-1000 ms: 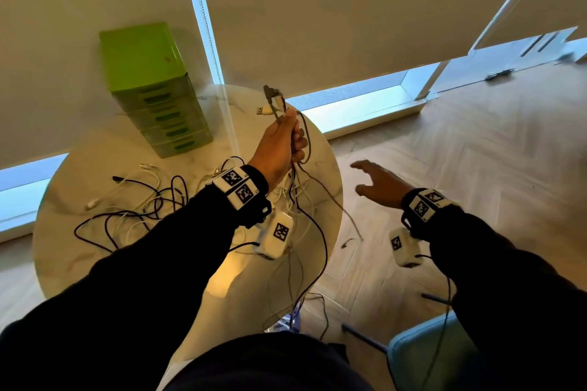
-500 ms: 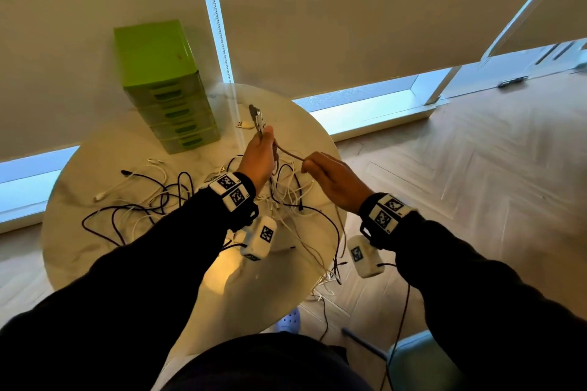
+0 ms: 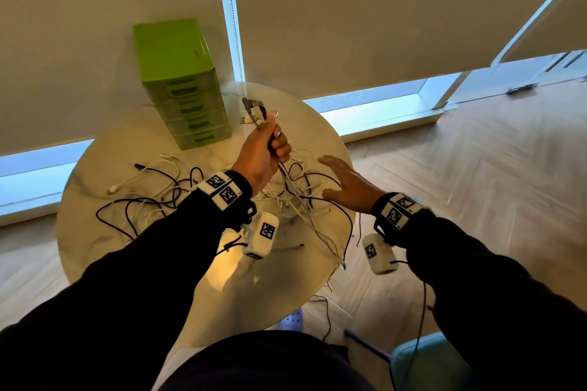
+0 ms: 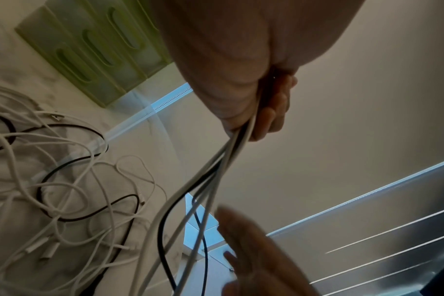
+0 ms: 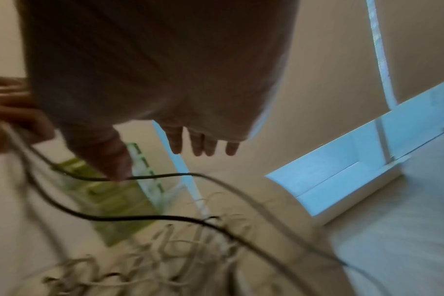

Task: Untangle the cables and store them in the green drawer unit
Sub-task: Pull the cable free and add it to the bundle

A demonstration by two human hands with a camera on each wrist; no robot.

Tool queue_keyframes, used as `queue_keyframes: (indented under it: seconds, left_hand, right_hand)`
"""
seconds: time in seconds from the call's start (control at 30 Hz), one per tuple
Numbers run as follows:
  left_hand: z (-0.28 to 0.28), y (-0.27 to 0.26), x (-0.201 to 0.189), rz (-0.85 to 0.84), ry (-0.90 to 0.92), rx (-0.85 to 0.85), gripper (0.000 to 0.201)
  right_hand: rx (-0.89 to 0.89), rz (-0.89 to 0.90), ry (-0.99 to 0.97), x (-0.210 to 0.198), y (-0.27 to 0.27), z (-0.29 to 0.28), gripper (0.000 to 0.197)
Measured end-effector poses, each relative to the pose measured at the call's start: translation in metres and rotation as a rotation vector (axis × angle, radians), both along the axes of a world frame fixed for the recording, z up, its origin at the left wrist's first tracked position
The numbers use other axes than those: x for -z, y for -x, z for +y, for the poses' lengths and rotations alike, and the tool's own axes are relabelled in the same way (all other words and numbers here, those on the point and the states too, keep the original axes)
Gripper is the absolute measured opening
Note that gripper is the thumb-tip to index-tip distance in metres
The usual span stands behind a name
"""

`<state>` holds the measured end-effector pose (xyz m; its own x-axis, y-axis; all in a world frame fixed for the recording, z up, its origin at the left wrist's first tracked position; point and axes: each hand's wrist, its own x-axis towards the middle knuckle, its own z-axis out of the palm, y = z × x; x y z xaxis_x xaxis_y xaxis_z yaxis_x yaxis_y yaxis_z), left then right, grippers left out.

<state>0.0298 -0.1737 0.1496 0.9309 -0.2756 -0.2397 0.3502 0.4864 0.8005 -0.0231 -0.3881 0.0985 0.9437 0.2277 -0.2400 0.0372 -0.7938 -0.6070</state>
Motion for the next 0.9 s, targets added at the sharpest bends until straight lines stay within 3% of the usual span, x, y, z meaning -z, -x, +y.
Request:
queue_keyframes:
  seconds: [0.1, 0.2, 0.23, 0.33, 0.43, 0.53, 0.6, 0.73, 0.9]
  left_hand:
    - [-0.002, 0.005, -0.007, -0.018, 0.019, 0.072, 0.042]
    - [0.001, 0.01, -0.016, -0.08, -0.075, 0.18, 0.04]
    - [0.004, 0.011, -0.02, -0.105, -0.142, 0.23, 0.041]
    - [0.015, 0.015, -0.029, -0.138, -0.28, 0.4, 0.047]
    - [0.021, 0.019, -0.033, -0.136, -0.295, 0.476, 0.045]
    - [0.017, 0.02, -0.035, -0.052, -0.138, 0.37, 0.038]
    - [0.014, 0.018, -0.039, -0.008, 0.002, 0.301, 0.033]
    - [0.017, 0.009, -0.046, -0.005, 0.112, 0.228, 0.032]
    - [0.029, -0.007, -0.051, 0.003, 0.162, -0.082, 0.031]
  right_hand:
    - [-0.133, 0.066, -0.156, -0.016, -0.008, 0.05, 0.072]
    - [-0.24, 0.268, -0.172, -0.022, -0.006, 0.077, 0.035]
    - [-0.256, 0.31, -0.147, -0.019, -0.005, 0.076, 0.044]
    - [-0.184, 0.348, 0.098, -0.018, -0.01, 0.057, 0.062]
    - [-0.142, 0.075, 0.478, -0.02, -0.024, 0.02, 0.055]
    - [-0.017, -0.137, 0.538, -0.023, -0.032, -0.008, 0.047]
    - [0.068, -0.215, 0.444, -0.021, -0.026, -0.014, 0.045]
    - [0.041, -0.112, 0.136, -0.011, 0.013, 0.007, 0.037]
    - [-0.085, -0.018, 0.126, 0.023, 0.047, 0.027, 0.03]
